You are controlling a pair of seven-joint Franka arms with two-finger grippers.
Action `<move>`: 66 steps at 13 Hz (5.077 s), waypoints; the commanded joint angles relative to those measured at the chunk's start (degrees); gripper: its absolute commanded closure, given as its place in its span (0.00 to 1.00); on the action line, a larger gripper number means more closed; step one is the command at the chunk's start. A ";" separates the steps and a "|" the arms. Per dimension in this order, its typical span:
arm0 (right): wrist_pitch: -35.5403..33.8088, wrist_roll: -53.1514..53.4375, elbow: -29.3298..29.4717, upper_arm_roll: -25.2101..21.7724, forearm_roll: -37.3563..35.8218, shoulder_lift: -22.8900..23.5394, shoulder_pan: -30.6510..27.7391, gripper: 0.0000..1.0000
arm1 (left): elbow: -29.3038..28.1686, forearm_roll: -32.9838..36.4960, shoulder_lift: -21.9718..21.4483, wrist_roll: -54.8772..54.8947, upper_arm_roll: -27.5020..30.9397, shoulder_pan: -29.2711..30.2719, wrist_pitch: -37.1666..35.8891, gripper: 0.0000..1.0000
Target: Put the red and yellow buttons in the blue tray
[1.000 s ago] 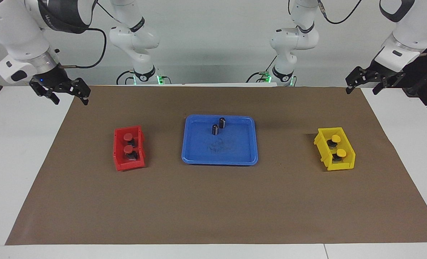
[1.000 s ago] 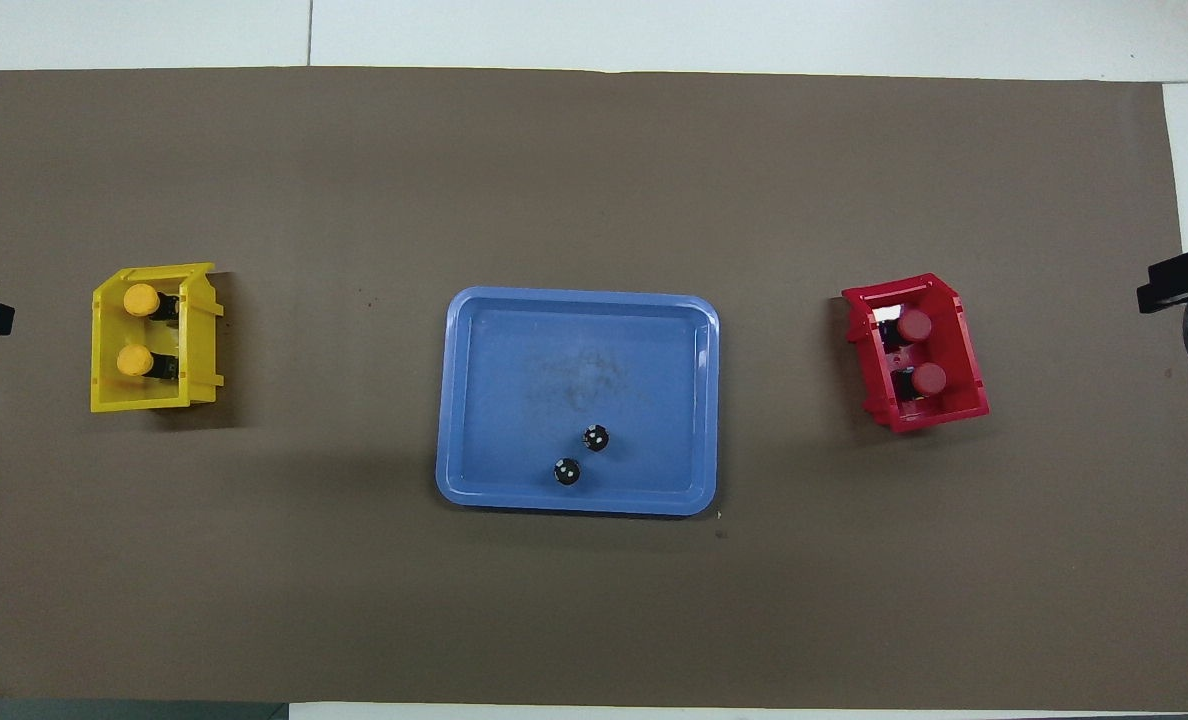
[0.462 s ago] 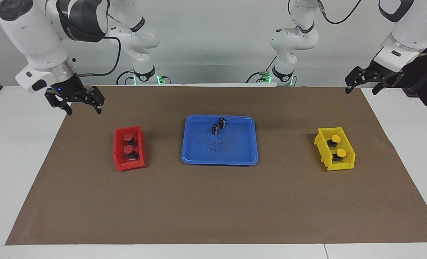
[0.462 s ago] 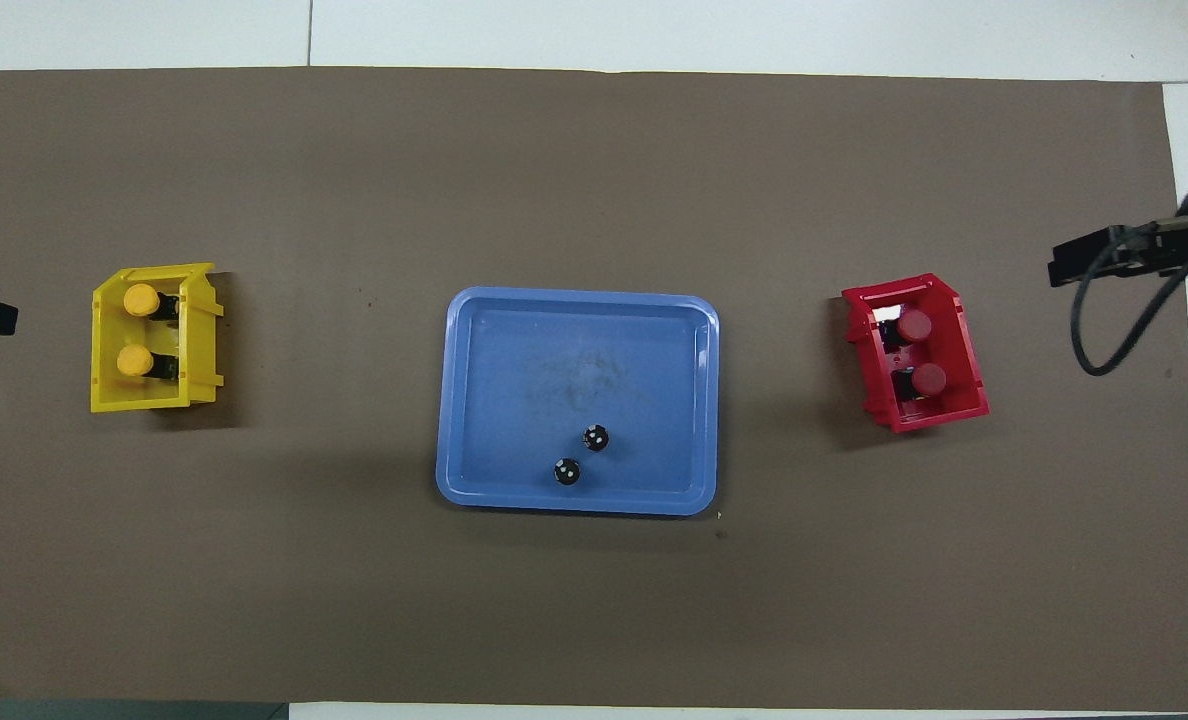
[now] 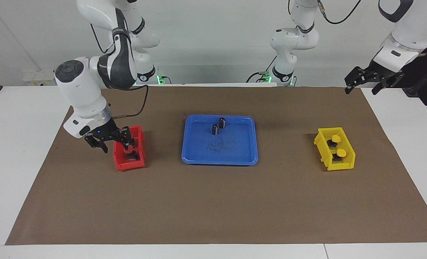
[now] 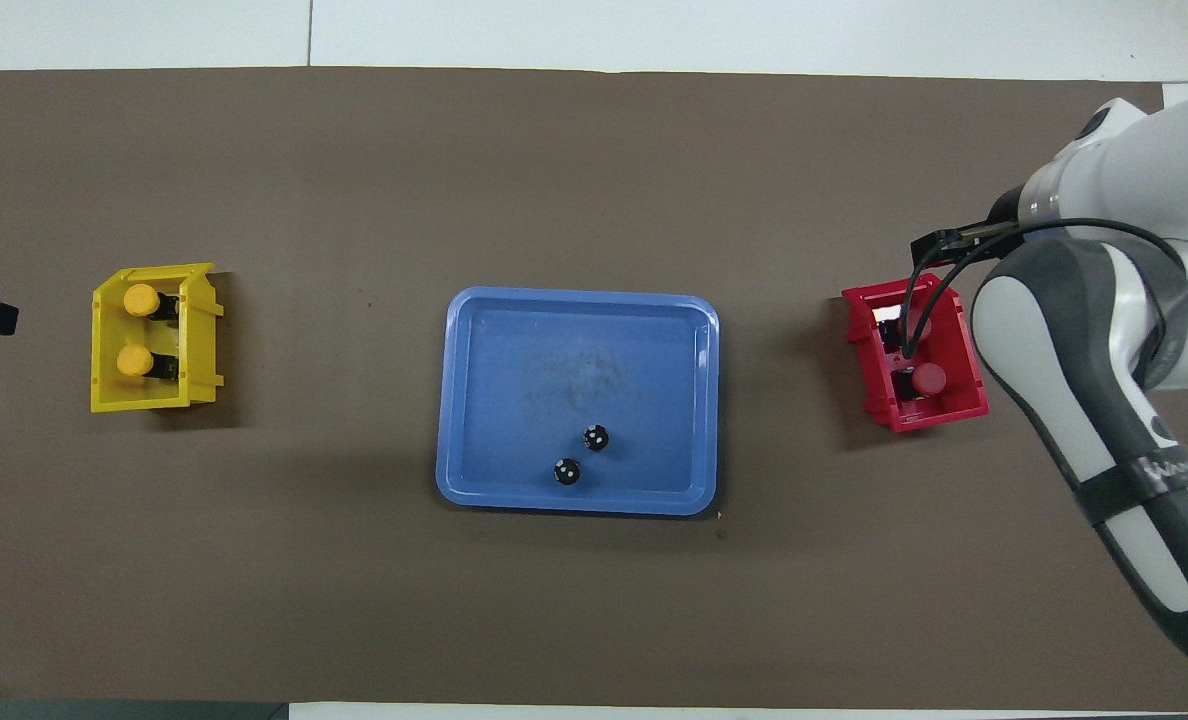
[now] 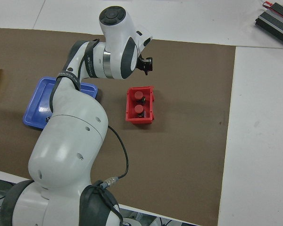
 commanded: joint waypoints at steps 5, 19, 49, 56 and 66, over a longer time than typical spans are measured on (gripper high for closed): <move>4.04 -1.13 -4.07 0.14 2.10 1.53 -0.06 0.37 | -2.30 1.13 -1.75 -0.22 -0.18 0.18 1.35 0.00; 7.74 -2.00 -12.43 0.14 2.63 -1.28 0.02 0.44 | -8.89 1.04 -4.83 -1.53 0.08 1.14 5.49 0.00; -1.06 48.62 14.20 0.23 -3.61 16.48 33.07 0.64 | -28.75 -1.33 10.99 -1.71 -0.01 3.96 48.72 0.31; -15.87 33.75 23.79 0.14 -3.17 9.40 24.05 0.07 | -25.35 -2.83 11.78 -2.15 -0.01 3.70 46.72 0.99; -1.06 -3.41 -14.01 -0.04 2.02 -11.12 2.31 0.23 | -12.57 -4.67 12.40 -36.94 -0.62 -24.49 32.44 0.99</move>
